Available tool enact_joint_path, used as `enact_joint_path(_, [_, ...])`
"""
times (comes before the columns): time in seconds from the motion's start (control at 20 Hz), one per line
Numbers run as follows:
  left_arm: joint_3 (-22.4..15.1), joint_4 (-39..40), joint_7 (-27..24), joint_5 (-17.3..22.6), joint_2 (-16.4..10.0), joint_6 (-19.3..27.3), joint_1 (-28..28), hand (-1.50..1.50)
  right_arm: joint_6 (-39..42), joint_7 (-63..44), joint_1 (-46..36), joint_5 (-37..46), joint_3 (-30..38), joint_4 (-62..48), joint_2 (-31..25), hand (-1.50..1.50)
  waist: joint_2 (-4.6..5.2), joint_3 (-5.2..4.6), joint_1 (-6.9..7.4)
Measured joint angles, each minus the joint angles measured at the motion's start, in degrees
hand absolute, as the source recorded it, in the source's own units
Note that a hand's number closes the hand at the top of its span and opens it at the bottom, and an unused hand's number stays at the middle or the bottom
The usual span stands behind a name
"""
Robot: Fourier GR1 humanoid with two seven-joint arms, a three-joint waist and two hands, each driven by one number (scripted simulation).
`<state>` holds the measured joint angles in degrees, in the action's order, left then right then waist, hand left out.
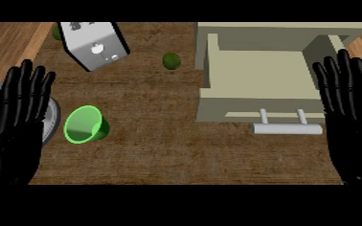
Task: Pick up the cup, place it into the drawer and close the drawer
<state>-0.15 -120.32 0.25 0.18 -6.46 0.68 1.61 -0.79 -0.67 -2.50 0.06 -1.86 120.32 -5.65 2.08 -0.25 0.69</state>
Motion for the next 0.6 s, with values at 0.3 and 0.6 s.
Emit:
enact_joint_path(0.3, [6.2, -1.9, -1.1, 6.7, -3.1, -5.2, 2.9, -1.50, 0.7, 1.2, 0.2, -0.5, 1.3, -1.0, -0.1, -1.50, -1.65, 0.18, -0.35])
enact_joint_path(0.6, [11.3, 4.1, 3.4, 16.8, -1.2, -4.6, 3.2, -1.50, 5.0, -3.9, 0.3, -3.1, 0.0, -2.5, -2.5, -1.50, -1.95, 0.21, -0.45])
